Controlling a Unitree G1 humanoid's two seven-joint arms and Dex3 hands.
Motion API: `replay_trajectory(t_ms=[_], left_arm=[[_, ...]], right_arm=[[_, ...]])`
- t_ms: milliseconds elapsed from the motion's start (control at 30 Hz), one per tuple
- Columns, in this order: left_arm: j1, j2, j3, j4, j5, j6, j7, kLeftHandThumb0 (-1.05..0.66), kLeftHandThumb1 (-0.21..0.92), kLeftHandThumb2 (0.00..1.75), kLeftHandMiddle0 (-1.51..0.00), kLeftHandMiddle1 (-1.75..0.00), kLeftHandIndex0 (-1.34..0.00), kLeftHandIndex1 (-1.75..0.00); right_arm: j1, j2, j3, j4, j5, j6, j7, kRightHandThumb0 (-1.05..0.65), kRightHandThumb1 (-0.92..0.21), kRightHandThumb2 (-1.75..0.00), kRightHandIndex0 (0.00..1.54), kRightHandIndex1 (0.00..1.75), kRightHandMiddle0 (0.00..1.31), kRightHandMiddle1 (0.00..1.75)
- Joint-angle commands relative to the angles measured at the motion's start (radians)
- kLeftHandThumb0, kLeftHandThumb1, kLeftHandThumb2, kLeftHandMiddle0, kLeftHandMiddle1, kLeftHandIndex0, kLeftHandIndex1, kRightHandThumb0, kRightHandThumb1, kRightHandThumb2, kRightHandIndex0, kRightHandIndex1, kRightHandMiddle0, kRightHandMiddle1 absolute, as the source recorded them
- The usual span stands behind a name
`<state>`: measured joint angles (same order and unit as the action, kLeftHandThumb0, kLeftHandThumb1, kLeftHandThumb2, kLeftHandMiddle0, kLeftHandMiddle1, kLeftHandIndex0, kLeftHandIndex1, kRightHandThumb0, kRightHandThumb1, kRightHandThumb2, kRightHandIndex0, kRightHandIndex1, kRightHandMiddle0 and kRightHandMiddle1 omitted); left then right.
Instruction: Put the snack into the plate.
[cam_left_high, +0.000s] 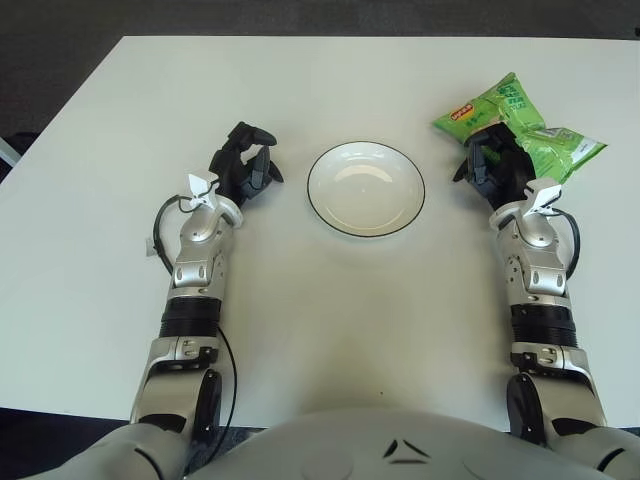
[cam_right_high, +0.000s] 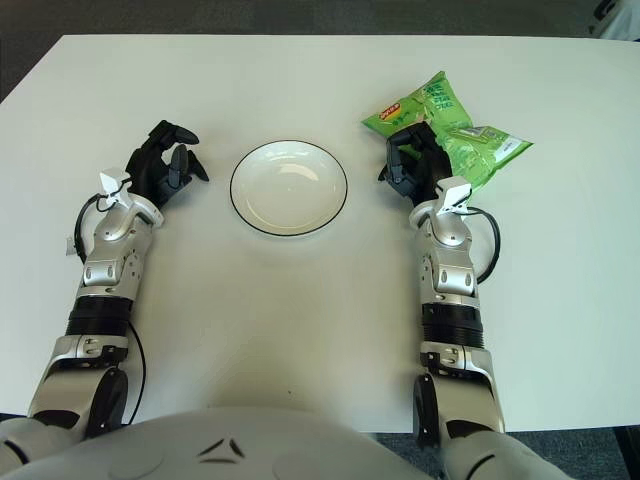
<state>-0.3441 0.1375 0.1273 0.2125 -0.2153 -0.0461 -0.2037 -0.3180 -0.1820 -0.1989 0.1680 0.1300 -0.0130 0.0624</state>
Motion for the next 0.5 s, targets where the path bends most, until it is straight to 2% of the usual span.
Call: replay_trajectory(t_ms=[0, 267, 467], left_arm=[[0.053, -0.003, -0.005, 0.04, 0.004, 0.031, -0.01, -0.37, 0.75, 0.72, -0.77, -1.7, -0.33, -1.72], [0.056, -0.004, -0.008, 0.036, 0.012, 0.026, -0.005, -0.37, 0.75, 0.73, -0.77, -1.69, -0.34, -1.72], [0.059, -0.006, -0.011, 0.029, 0.016, 0.028, -0.002, -0.37, 0.74, 0.73, -0.77, -1.69, -0.34, -1.72]], right_arm=[[0.094, 0.028, 0.003, 0.055, -0.005, -0.01, -0.004, -0.37, -0.77, -0.72, 0.74, 1.75, 0.3, 1.75], [0.1, 0.017, 0.015, 0.071, -0.022, -0.063, 0.01, -0.37, -0.77, -0.72, 0.74, 1.75, 0.3, 1.75], [0.106, -0.011, 0.043, 0.121, -0.11, -0.217, -0.01, -0.37, -0.76, -0.73, 0.75, 1.75, 0.3, 1.75]])
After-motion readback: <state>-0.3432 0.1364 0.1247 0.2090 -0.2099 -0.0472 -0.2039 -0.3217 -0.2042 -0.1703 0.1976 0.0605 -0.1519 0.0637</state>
